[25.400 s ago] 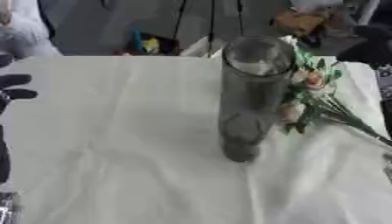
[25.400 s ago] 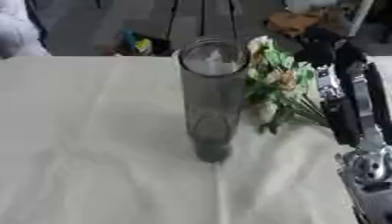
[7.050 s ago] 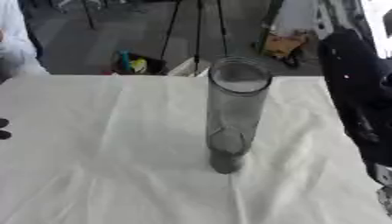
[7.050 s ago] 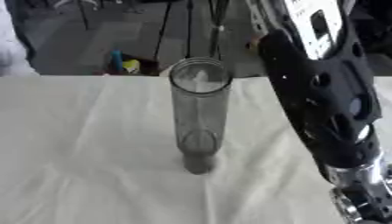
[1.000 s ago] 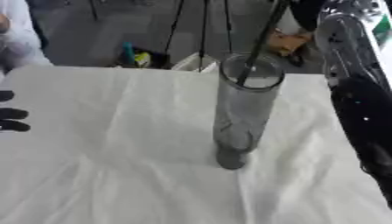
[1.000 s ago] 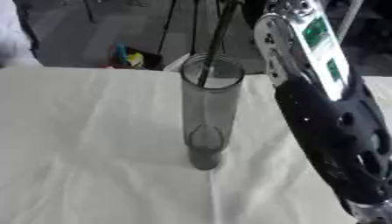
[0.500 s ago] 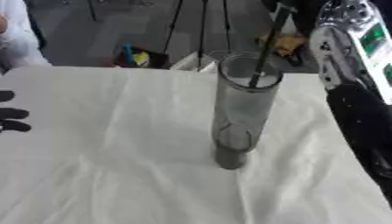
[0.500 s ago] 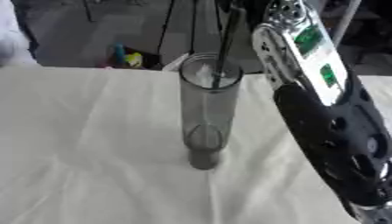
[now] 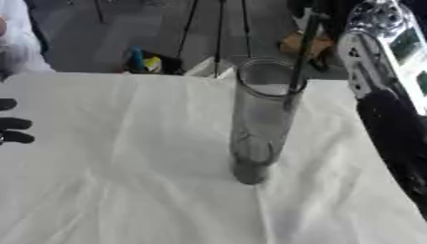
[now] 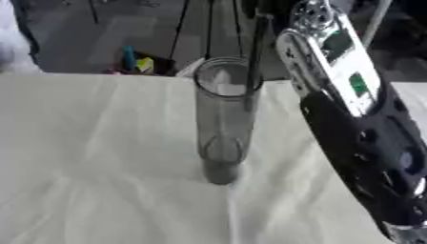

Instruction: Arrange flowers into the vase.

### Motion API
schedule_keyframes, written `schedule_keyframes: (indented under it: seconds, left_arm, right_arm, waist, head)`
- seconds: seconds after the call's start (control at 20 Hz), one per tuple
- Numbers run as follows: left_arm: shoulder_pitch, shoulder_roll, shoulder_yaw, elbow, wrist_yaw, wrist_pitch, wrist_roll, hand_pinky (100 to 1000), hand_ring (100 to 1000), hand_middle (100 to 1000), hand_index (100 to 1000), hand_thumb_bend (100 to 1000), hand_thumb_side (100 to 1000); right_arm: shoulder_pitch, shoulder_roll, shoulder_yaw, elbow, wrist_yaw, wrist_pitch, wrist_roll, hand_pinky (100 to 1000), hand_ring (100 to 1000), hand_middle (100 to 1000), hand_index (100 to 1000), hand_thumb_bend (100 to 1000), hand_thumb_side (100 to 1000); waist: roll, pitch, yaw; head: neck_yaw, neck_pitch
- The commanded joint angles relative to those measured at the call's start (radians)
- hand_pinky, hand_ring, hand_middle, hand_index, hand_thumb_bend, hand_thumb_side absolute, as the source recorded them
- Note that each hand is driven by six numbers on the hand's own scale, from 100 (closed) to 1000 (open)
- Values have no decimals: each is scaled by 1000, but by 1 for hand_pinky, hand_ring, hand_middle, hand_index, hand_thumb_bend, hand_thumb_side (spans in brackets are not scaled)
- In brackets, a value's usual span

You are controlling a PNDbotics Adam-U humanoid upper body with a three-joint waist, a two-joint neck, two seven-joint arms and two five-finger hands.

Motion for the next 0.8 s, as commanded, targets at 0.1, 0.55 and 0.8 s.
schedule_keyframes:
  seconds: [0.1, 0.55, 0.8]
  left_arm:
    - [-9, 4, -10, -18, -4, 0, -4, 559, 634, 708, 861, 100, 996]
    - [-8, 2, -11, -18, -5, 0, -6, 559, 635, 709, 860, 100, 997]
    - [-8, 2, -11, -18, -5, 1, -8, 559, 636, 710, 860, 100, 997]
  right_arm:
    - [-14, -22, -14, -4, 5, 42, -44, 100, 100, 100, 167, 400, 624]
    - [-2, -33, -11, -9, 42, 22, -50, 209, 207, 125, 223, 420, 695]
    - [14, -55, 0, -9, 90, 25, -17, 262, 232, 177, 271, 427, 724]
  waist:
    - [-9, -1, -2]
    - [-7, 1, -5]
    - [-7, 1, -7]
  head:
    - [1, -11]
    - [4, -13]
    - [6, -15]
